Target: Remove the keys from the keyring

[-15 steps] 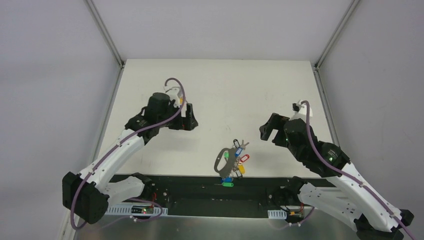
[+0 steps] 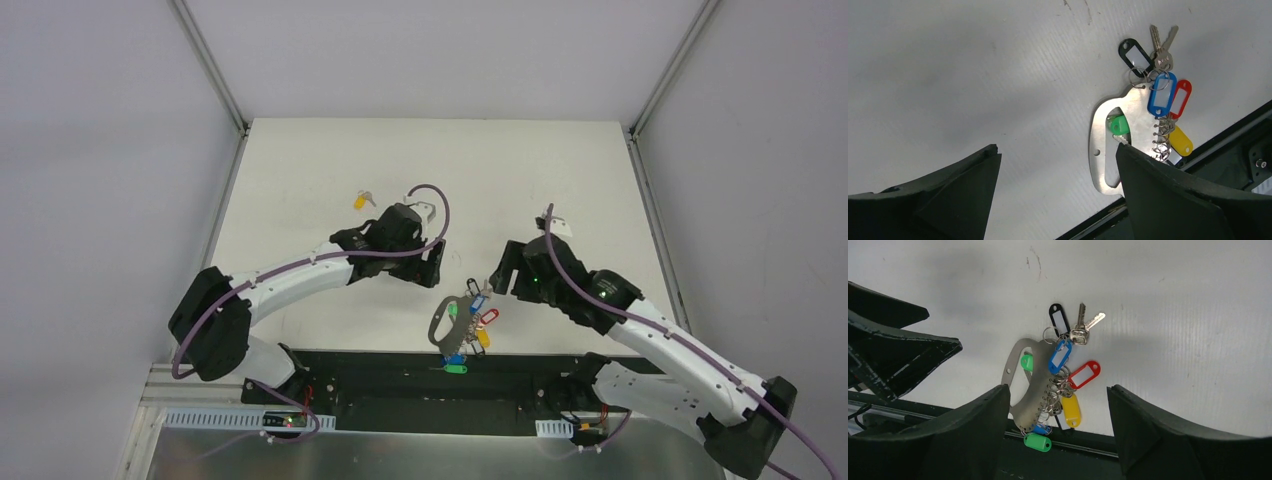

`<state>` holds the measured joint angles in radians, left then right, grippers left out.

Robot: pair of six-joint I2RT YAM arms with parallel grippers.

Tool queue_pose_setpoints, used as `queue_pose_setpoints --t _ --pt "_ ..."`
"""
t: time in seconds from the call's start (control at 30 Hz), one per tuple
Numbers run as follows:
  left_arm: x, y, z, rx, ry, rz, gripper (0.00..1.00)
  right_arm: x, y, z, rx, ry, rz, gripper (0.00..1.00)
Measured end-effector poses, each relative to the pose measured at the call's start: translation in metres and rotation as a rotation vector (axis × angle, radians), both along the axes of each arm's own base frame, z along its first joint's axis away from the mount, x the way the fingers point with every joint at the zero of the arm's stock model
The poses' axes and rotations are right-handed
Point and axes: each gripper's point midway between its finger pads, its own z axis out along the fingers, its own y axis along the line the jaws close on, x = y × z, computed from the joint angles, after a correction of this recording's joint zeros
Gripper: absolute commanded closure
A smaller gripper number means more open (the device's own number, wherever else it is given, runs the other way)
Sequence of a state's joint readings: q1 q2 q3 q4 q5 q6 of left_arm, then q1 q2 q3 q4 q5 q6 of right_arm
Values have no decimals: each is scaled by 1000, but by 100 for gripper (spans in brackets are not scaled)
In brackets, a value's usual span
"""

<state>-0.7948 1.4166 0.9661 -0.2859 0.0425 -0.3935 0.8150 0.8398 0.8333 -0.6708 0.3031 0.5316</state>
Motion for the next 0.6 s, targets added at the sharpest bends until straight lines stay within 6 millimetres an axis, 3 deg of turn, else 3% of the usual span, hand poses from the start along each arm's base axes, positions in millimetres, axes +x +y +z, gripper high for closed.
queue_pose_setpoints --t 0.17,0.37,0.6 --pt "-5 -8 -13 -23 -4 -10 12 -3 10 -36 0 96 -15 35" --pt "-21 9 -26 -46 -12 3 13 4 25 -67 12 173 -64 50" --pt "-31 18 -21 -122 -57 20 13 15 39 -98 6 229 -125 53"
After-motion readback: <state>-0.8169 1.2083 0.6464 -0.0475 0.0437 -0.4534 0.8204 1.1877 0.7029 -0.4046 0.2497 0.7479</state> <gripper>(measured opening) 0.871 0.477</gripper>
